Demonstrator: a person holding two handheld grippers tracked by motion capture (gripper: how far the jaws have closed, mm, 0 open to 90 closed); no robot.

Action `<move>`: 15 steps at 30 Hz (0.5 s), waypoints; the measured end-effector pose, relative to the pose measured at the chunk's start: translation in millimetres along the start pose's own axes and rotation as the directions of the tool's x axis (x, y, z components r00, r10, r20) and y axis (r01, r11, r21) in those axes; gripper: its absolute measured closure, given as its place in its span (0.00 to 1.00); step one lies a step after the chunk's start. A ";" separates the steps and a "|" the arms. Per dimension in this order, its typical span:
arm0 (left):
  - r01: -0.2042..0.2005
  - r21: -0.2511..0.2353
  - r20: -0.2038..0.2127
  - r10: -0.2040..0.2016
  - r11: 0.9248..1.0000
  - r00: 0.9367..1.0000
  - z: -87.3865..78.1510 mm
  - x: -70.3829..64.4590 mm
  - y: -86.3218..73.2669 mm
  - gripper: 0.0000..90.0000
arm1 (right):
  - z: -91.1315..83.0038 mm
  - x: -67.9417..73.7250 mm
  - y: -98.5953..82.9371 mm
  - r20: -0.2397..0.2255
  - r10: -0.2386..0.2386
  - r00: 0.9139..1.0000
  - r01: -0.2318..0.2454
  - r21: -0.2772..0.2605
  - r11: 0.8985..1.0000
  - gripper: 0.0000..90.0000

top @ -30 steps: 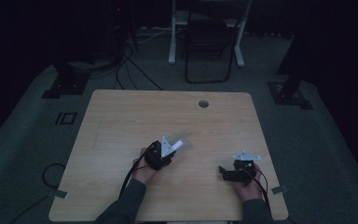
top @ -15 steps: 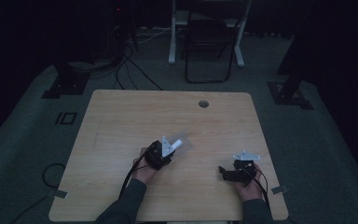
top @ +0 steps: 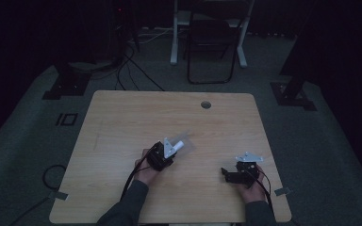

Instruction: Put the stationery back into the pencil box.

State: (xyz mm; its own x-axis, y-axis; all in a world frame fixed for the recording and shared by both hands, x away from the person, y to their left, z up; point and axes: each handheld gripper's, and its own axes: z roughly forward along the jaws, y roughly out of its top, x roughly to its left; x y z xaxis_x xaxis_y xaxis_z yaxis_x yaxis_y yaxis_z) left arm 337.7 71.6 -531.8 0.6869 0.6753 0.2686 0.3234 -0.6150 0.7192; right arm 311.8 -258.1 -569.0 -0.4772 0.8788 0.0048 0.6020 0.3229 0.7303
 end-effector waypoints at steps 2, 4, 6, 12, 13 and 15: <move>-0.008 0.001 -0.010 0.008 1.000 1.000 1.2 -0.6 -0.8 0.78 | 0.0 0.1 0.0 -0.001 -0.001 1.000 0.001 0.000 1.000 0.12; -0.008 -0.001 -0.018 0.008 1.000 1.000 2.1 -0.5 -1.0 0.78 | -0.1 0.1 0.0 -0.001 -0.001 1.000 0.001 0.000 1.000 0.12; -0.012 0.000 -0.025 0.012 1.000 1.000 2.6 -0.8 -1.3 0.78 | -0.1 0.2 -0.1 -0.002 -0.001 1.000 0.001 0.000 1.000 0.12; -0.031 0.000 -0.046 0.031 1.000 0.998 3.2 -4.8 -2.9 0.78 | -0.1 0.2 -0.1 -0.002 -0.002 1.000 0.002 0.000 1.000 0.12; -0.034 0.002 -0.044 0.034 0.999 0.998 3.5 -5.4 -3.2 0.78 | -0.2 0.2 -0.1 -0.002 -0.003 1.000 0.003 0.000 1.000 0.12; -0.038 0.006 -0.044 0.038 0.999 0.998 4.6 -5.8 -3.3 0.78 | -0.1 0.3 -0.1 -0.002 -0.002 1.000 0.002 0.000 1.000 0.12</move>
State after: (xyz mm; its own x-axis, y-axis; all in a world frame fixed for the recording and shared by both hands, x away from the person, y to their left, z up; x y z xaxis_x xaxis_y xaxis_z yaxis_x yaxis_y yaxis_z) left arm 335.6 67.8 -538.7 0.6698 0.6683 0.3237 0.3011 -0.6429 0.7043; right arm 311.5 -257.9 -569.0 -0.4800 0.8773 0.0047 0.6010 0.3249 0.7302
